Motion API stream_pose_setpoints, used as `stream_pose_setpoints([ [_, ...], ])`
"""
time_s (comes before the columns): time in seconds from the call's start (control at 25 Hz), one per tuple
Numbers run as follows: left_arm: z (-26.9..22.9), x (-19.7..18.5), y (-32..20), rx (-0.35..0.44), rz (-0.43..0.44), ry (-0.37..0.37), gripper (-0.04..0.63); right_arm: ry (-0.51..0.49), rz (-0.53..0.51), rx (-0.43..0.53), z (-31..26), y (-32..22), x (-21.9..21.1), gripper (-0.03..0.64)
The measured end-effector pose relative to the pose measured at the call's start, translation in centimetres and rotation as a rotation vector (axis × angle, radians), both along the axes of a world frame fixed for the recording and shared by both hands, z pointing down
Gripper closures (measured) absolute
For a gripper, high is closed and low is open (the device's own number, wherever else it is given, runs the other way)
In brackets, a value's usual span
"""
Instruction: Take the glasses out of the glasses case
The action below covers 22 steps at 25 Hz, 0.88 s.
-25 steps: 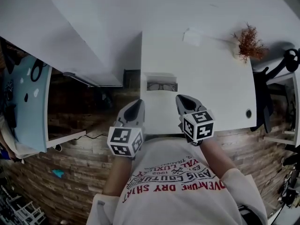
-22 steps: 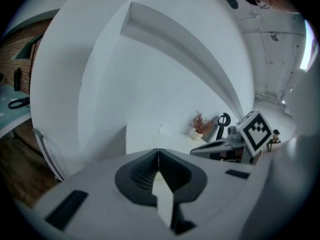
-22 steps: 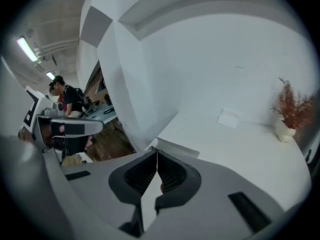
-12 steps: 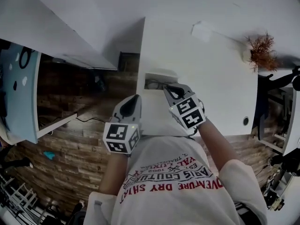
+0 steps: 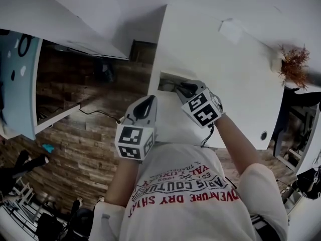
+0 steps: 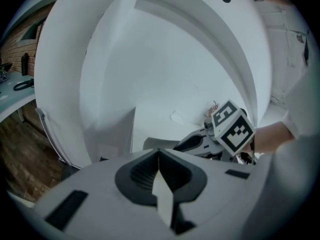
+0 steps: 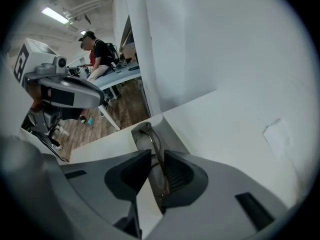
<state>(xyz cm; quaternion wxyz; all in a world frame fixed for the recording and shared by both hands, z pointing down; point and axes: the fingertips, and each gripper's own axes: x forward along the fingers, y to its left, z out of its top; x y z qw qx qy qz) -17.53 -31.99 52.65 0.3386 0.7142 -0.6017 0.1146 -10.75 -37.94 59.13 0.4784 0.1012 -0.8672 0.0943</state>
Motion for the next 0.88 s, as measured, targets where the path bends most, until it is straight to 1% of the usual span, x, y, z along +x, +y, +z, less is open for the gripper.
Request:
stream_pose_setpoints([
  [0.28,0.7,-0.3,0.4,-0.020,-0.024,0.011,0.588,0.081,-0.086,0.045,1.5,-0.1,-0.1,0.529],
  [0.4,0.7,-0.6,0.7,-0.026,-0.030,0.009,0.588,0.115,-0.099,0.069,1.8,-0.3,-0.1,0.551],
  [0.56,0.7,-0.8,1.0,-0.025,-0.032,0.009,0.588,0.153,-0.144,0.113,2.0,-0.4,-0.2,0.574],
  [0.68,0.6,-1.0,1.2,-0.026,-0.038,0.010,0.588,0.154,-0.177,0.131,1.9,-0.2,-0.2,0.586],
  [0.8,0.4,-0.9,1.3,-0.020,-0.032,0.008,0.588,0.120,-0.193,0.134,1.4,-0.3,-0.2,0.589],
  [0.88,0.1,-0.9,1.4,-0.014,-0.022,0.003,0.588,0.101,-0.198,0.156,0.7,-0.5,-0.2,0.589],
])
